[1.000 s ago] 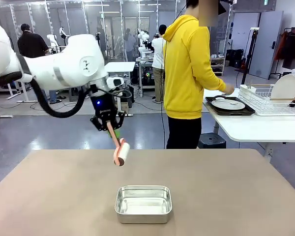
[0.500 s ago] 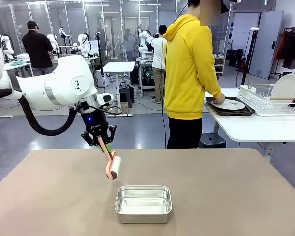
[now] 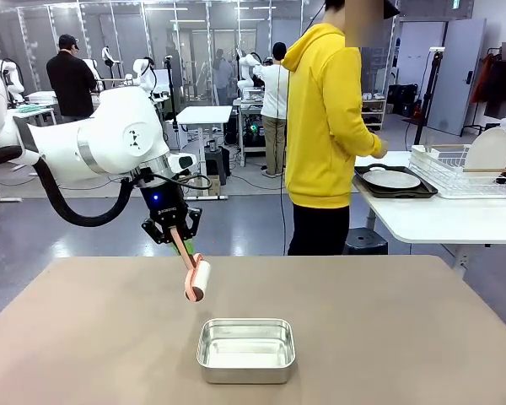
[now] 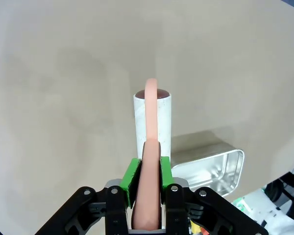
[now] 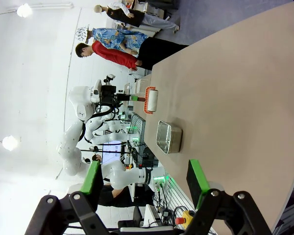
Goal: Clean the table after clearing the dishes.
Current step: When the right (or left) Handle tray is removed, use the right hand (or left hand) to clean the right (or left) side of the table with the Lint Roller.
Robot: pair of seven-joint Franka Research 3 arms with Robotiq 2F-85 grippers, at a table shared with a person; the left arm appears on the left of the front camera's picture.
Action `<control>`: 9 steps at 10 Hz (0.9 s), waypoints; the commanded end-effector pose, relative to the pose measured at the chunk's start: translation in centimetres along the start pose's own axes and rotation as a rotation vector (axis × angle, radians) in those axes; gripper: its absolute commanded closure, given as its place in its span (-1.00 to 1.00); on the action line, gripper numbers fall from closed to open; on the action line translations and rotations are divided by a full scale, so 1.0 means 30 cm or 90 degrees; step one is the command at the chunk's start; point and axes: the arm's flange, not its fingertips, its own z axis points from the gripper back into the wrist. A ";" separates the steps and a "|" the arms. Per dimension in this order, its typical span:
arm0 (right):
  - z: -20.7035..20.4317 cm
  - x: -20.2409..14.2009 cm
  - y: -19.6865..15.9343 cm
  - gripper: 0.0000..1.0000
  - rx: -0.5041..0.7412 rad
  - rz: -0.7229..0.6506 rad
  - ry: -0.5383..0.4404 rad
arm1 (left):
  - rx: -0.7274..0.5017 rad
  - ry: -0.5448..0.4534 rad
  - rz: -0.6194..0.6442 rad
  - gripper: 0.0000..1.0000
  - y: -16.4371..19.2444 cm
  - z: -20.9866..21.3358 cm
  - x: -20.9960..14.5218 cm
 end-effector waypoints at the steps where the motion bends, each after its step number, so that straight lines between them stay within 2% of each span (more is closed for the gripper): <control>1: -0.014 -0.020 0.014 -0.74 0.008 0.000 -0.004 | -0.026 0.020 0.012 0.55 0.064 -0.055 0.032; 4: -0.014 -0.020 0.014 -0.74 0.008 0.000 -0.004 | -0.064 0.000 0.027 0.55 0.198 -0.156 -0.024; 9: -0.014 -0.020 0.014 -0.74 0.008 0.000 -0.004 | -0.200 -0.008 0.015 0.55 0.363 -0.262 -0.061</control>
